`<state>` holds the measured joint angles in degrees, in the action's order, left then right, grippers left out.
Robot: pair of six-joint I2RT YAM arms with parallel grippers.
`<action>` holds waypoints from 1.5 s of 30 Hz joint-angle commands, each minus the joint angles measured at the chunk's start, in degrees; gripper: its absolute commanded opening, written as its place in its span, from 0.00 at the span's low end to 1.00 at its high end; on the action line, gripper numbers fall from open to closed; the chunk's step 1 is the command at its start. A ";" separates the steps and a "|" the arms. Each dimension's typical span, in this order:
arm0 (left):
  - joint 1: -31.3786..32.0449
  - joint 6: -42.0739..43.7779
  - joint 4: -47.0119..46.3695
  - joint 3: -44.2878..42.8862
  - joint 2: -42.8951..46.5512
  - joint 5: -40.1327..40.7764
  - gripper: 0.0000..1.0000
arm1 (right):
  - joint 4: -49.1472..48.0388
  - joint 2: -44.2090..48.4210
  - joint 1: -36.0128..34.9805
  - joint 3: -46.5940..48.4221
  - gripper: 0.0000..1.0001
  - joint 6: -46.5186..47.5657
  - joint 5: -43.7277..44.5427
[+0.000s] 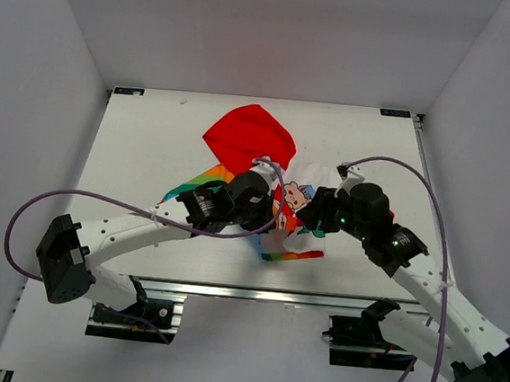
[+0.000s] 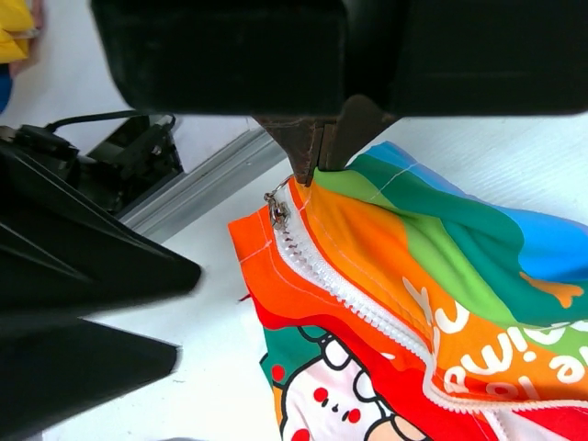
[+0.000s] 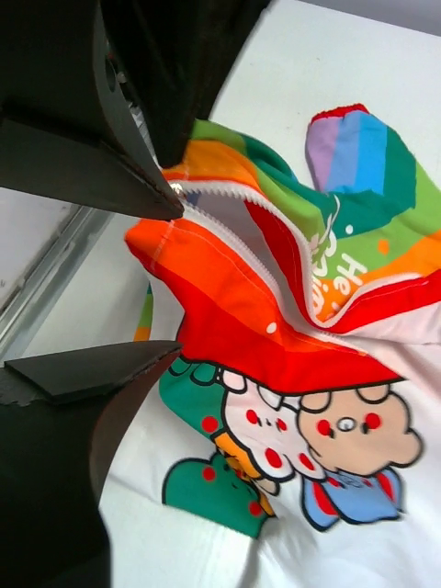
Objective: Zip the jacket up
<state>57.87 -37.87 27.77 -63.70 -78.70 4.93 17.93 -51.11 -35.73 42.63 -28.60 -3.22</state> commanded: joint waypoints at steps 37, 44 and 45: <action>-14.80 -8.89 11.43 -10.65 -8.49 -28.83 0.00 | -28.74 -11.55 -49.70 -9.41 0.66 51.27 56.39; -14.98 -9.15 11.78 -10.48 -8.49 -30.15 0.00 | -33.13 -15.33 -47.60 -10.02 0.59 52.16 57.27; -15.06 -9.24 11.78 -10.39 -8.49 -30.24 0.00 | -33.66 -15.85 -47.25 -10.11 0.56 52.33 57.02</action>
<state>43.22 -46.61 40.07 -73.14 -87.77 -23.20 -9.61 -66.24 -83.99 32.99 23.07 51.59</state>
